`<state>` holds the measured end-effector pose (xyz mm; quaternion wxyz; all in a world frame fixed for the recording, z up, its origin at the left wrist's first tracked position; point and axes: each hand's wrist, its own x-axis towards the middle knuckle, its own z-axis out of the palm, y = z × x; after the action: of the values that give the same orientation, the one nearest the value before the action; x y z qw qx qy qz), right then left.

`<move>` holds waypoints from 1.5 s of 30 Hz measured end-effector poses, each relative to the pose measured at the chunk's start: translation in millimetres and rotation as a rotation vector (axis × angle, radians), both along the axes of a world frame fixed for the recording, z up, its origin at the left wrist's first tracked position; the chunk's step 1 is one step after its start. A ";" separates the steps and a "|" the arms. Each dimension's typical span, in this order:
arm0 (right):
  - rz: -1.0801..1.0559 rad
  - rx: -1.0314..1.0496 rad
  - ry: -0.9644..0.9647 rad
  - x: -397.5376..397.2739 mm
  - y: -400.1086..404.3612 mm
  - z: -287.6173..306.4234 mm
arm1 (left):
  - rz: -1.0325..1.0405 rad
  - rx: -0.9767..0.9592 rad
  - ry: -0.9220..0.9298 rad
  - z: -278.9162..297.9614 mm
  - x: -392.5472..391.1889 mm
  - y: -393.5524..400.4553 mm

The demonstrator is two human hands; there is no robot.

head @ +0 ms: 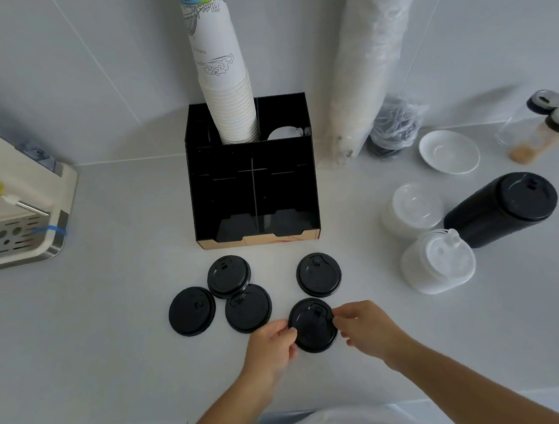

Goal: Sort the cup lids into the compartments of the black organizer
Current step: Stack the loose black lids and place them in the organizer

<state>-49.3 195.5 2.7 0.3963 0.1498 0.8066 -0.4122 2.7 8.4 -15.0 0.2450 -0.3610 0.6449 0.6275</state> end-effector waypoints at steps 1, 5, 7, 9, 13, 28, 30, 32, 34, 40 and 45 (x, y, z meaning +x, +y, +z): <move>-0.003 -0.012 0.016 -0.5 1.4 2.2 | 0.036 0.003 0.016 0.8 0.1 0.9; -0.019 -0.059 0.134 -9.9 5.8 18.8 | 0.185 0.030 0.063 5.1 -11.2 8.3; -0.009 -0.041 0.205 -20.5 8.4 22.8 | 0.197 0.017 0.087 9.3 -22.1 13.5; 0.006 -0.014 0.263 -31.3 10.4 21.4 | 0.165 -0.007 0.103 12.1 -32.6 17.5; -0.004 -0.009 0.322 -53.2 10.3 18.8 | 0.040 -0.112 0.149 12.2 -53.0 26.2; 0.007 0.068 0.336 -94.2 -5.0 -4.2 | -0.046 -0.368 0.155 -6.7 -91.1 28.2; 0.006 0.072 0.327 -96.0 -5.6 -4.7 | -0.045 -0.372 0.153 -8.8 -92.1 27.9; 0.012 0.074 0.321 -97.3 -6.9 -4.5 | -0.046 -0.369 0.143 -10.5 -92.7 27.1; 0.034 0.086 0.319 -97.5 -7.8 -5.2 | -0.037 -0.361 0.130 -11.9 -93.8 25.7; 0.039 0.113 0.315 -95.1 -10.9 -7.5 | -0.108 -0.404 0.140 -10.5 -98.8 25.7; 0.085 0.221 0.298 -91.7 -15.8 -9.7 | -0.239 -0.523 0.121 -7.6 -103.4 26.3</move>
<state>-141.0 179.7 -7.0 0.2706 0.0955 0.9023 -0.3216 -100.7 34.7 -22.6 0.1769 -0.2951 0.8363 0.4268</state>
